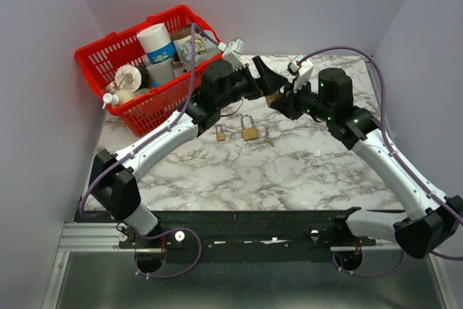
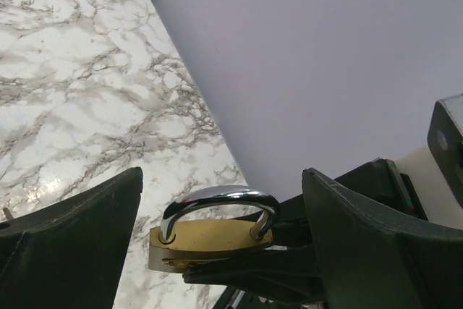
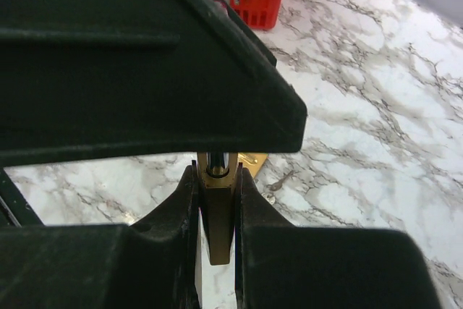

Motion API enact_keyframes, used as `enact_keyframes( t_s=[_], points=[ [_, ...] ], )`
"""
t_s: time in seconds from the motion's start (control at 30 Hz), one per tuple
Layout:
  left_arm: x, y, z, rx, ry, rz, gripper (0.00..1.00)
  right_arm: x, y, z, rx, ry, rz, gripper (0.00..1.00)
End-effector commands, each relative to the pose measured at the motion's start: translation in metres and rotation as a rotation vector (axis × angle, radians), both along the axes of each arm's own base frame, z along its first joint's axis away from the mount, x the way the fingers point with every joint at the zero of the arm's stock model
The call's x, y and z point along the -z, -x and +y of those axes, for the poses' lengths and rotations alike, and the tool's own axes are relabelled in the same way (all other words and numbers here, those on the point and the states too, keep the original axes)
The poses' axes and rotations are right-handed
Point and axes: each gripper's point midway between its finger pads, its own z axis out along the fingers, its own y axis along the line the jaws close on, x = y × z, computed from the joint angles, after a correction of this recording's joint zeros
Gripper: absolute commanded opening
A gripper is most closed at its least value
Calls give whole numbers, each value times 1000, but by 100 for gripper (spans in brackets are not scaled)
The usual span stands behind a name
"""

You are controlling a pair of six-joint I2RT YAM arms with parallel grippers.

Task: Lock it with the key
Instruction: Lock the lock.

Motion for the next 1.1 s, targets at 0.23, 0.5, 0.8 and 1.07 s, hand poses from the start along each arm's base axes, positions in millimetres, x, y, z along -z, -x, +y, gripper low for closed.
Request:
enact_keyframes(
  t_s=[0.23, 0.5, 0.8, 1.07],
  points=[
    [21, -2, -13, -86, -72, 74, 84, -34, -14, -4, 81, -58, -110, 1],
    [26, -2, -15, -98, -130, 18, 68, -29, -7, 2, 44, -66, -73, 1],
    [35, -5, -13, -122, -172, 26, 47, -26, -5, 0, 36, -51, -68, 1],
    [38, -9, -12, -129, -206, 12, 45, -20, 1, -1, 21, -42, -56, 1]
  ],
)
